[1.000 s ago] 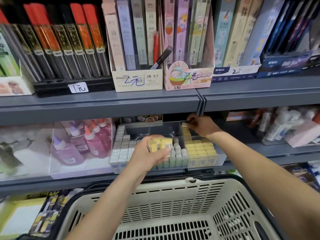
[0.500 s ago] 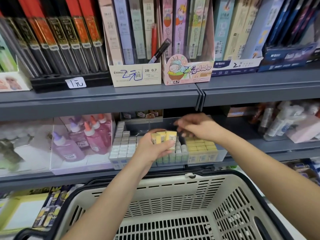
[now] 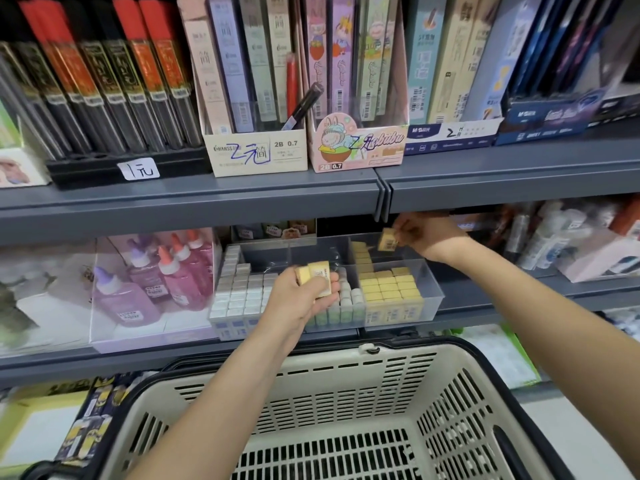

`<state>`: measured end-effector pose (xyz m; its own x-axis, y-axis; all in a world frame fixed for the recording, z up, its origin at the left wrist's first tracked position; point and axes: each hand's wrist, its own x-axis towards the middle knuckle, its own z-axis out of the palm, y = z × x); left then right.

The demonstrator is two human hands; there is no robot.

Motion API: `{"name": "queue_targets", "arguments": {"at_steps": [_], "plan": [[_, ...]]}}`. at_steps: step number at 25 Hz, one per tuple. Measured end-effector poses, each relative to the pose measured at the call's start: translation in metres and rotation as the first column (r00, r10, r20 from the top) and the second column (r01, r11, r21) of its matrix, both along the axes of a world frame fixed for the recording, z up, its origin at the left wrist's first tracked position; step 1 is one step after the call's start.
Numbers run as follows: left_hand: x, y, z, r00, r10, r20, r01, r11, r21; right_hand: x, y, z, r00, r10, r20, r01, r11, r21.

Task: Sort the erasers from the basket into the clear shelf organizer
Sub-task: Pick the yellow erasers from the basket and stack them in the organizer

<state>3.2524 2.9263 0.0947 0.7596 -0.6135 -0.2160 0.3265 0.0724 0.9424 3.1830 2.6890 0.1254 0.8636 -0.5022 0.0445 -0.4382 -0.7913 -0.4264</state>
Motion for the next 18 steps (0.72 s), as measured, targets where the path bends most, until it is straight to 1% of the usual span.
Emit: {"name": "queue_targets", "arguments": {"at_steps": [1, 2, 5, 7, 10, 11, 12, 13, 14, 15, 16, 17, 18], "plan": [[-0.001, 0.000, 0.000, 1.000, -0.006, 0.013, 0.006, 1.000, 0.004, 0.003, -0.002, -0.005, 0.999, 0.026, -0.022, -0.027, 0.999, -0.034], [-0.001, 0.001, -0.001, 1.000, -0.009, 0.027, 0.009, 1.000, 0.009, 0.006, -0.001, -0.010, 0.997, 0.052, -0.048, -0.053, 0.998, -0.027], [0.000, 0.003, -0.001, 0.996, -0.006, 0.084, 0.002, 0.999, 0.048, 0.012, 0.002, -0.017, 0.971, 0.160, -0.177, -0.159, 0.987, 0.019], [0.003, 0.004, -0.002, 0.993, 0.011, 0.115, -0.021, 0.996, 0.089, 0.013, 0.003, -0.015, 0.946, 0.220, -0.237, -0.212, 0.976, 0.056], [0.006, 0.004, -0.002, 0.991, 0.008, 0.135, -0.023, 0.994, 0.111, 0.013, 0.006, -0.014, 0.907, 0.245, -0.342, -0.243, 0.969, 0.050], [0.006, 0.003, -0.001, 0.990, 0.001, 0.139, -0.017, 0.993, 0.115, 0.013, 0.008, -0.013, 0.904, 0.247, -0.349, -0.251, 0.967, 0.035], [0.006, 0.003, -0.001, 0.990, -0.004, 0.142, -0.013, 0.993, 0.118, 0.012, 0.013, -0.011, 0.923, 0.236, -0.304, -0.240, 0.970, 0.025], [0.005, 0.003, -0.001, 0.990, -0.009, 0.142, -0.009, 0.992, 0.122, 0.011, 0.019, -0.009, 0.955, 0.213, -0.205, -0.212, 0.977, 0.026], [0.005, 0.002, 0.000, 0.990, -0.014, 0.140, -0.003, 0.993, 0.122, 0.009, 0.027, -0.006, 0.980, 0.189, -0.064, -0.184, 0.980, 0.082], [0.004, 0.001, 0.000, 0.990, -0.024, 0.140, 0.007, 0.992, 0.123, 0.006, 0.037, -0.003, 0.981, 0.172, 0.086, -0.186, 0.962, 0.198], [0.003, -0.002, 0.001, 0.988, -0.042, 0.148, 0.023, 0.992, 0.126, 0.004, 0.049, 0.003, 0.965, 0.176, 0.194, -0.231, 0.921, 0.313], [0.002, -0.004, 0.002, 0.985, -0.067, 0.159, 0.046, 0.990, 0.131, 0.002, 0.060, 0.006, 0.947, 0.220, 0.233, -0.294, 0.884, 0.363], [0.000, -0.007, 0.003, 0.981, -0.093, 0.172, 0.070, 0.988, 0.134, 0.000, 0.068, 0.008, 0.934, 0.288, 0.210, -0.346, 0.875, 0.338]]}}
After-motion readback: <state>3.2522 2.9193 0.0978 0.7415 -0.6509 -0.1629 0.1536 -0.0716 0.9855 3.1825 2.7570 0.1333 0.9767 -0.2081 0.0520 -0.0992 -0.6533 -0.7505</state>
